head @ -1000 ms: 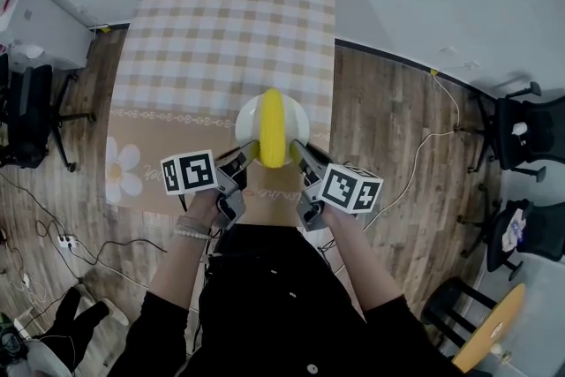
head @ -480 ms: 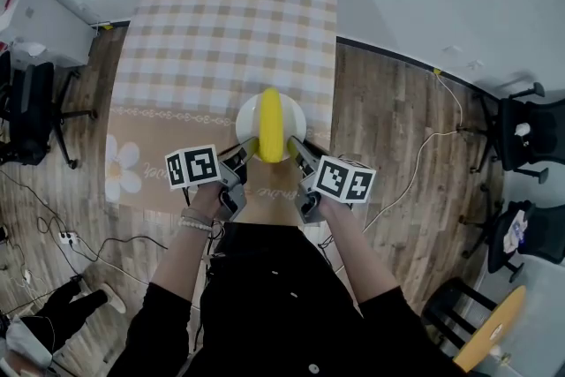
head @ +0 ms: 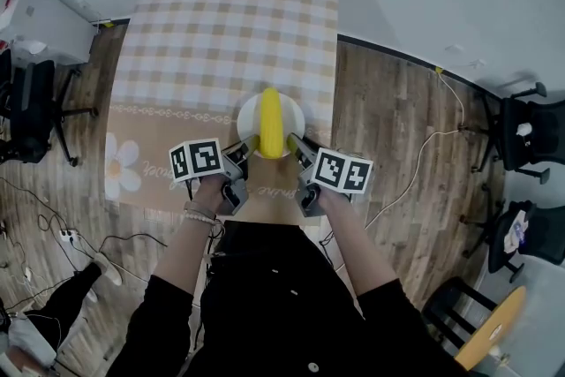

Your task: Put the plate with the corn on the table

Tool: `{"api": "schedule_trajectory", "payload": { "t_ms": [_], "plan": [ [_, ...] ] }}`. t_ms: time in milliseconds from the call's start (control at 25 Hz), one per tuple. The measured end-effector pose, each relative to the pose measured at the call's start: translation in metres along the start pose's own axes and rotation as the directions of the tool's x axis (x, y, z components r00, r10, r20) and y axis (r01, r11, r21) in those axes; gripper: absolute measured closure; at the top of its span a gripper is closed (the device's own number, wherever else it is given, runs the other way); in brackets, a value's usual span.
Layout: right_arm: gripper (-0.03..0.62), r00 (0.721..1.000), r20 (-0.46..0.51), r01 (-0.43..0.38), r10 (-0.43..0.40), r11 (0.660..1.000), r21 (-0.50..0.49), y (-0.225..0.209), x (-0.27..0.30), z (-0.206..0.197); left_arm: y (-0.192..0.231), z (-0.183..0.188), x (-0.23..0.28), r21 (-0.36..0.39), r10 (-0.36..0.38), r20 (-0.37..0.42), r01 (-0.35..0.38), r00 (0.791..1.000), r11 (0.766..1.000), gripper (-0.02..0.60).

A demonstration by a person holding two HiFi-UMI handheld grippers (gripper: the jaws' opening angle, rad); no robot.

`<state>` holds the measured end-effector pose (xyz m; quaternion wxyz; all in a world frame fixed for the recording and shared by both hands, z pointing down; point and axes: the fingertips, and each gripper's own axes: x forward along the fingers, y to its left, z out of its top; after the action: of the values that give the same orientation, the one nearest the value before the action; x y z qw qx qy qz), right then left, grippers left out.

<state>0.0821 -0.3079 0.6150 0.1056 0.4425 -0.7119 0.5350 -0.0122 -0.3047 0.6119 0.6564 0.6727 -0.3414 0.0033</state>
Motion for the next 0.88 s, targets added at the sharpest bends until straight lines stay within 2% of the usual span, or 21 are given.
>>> {"api": "schedule_trajectory", "payload": {
  "t_ms": [120,320,600,720,880],
  "plan": [
    [0.471,1.0,-0.015,0.008,-0.008,1.0,0.014,-0.001,0.004,0.006,0.001,0.005,0.004,-0.019,0.012,-0.008,-0.012,1.0,1.0,0.54],
    [0.47,0.999,-0.025,0.02,-0.021,1.0,-0.012,-0.005,-0.009,-0.038,0.019,-0.036,-0.013,-0.022,0.007,0.016,-0.007,1.0,1.0,0.537],
    [0.467,0.998,-0.039,0.045,-0.046,0.999,-0.015,-0.007,-0.013,-0.048,0.023,-0.046,-0.017,-0.063,0.026,-0.009,-0.026,1.0,0.998,0.537],
    [0.467,0.998,-0.041,0.05,-0.051,0.999,-0.015,-0.007,-0.01,-0.044,0.023,-0.042,-0.015,-0.072,0.029,-0.015,-0.03,0.999,0.997,0.537],
    [0.465,0.997,-0.04,0.064,-0.064,0.998,-0.011,-0.005,0.004,-0.013,0.016,-0.011,-0.001,-0.077,0.05,-0.037,-0.053,0.998,0.996,0.537]
  ]
}}
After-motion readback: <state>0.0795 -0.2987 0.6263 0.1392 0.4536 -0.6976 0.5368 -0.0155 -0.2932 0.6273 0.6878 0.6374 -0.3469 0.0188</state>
